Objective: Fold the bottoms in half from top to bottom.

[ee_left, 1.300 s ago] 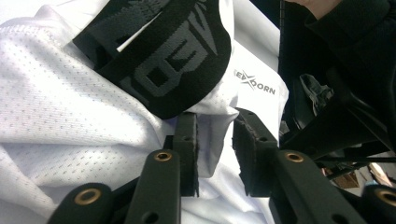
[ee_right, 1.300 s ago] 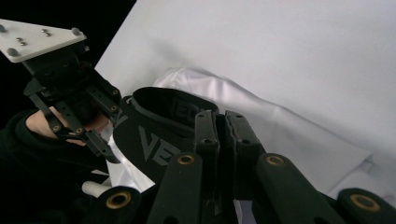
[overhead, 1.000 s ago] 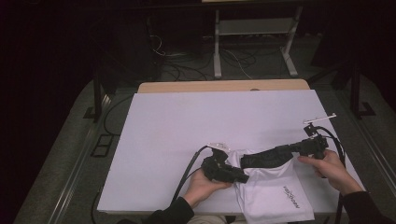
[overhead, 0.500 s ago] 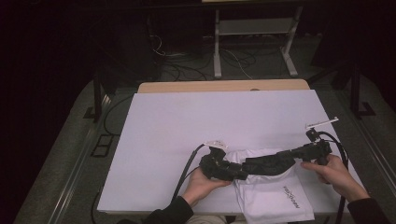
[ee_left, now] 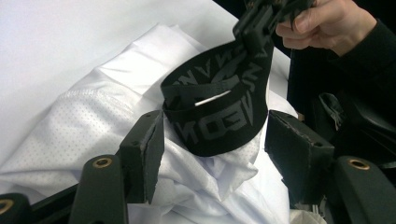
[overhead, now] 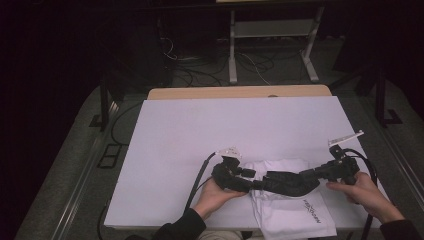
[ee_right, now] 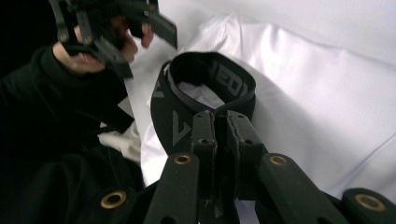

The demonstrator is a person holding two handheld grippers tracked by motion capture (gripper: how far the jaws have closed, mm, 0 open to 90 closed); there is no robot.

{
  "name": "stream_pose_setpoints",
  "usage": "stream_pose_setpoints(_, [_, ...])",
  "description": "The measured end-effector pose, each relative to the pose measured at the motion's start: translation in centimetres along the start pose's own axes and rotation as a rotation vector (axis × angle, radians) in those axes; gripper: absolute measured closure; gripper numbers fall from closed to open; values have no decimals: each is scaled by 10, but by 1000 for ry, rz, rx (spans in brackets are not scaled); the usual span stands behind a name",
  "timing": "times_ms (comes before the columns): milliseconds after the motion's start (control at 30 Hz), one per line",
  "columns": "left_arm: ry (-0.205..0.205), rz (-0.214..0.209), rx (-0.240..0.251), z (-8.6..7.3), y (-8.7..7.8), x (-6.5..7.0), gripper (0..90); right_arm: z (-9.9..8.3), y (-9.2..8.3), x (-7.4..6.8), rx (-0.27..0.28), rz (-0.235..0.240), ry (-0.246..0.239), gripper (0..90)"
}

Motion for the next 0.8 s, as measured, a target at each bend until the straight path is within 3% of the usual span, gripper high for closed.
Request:
stream_pose_setpoints(600, [52,49,39,5,-10,-9,242,-23,-2,-9,-60,-48,-78,796])
stream_pose_setpoints(800, [40,53,52,4,-11,-12,197,-36,-2,-7,-73,-74,-58,783])
Point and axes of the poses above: each handheld gripper's, and its own axes: y roughly forward along the jaws, z roughly out of its top, x roughly to its right, the point moved 6 cm from there along y, roughly forward along the jaws, and after that the axes turned 4 degrees about x, right-handed, at the moved point
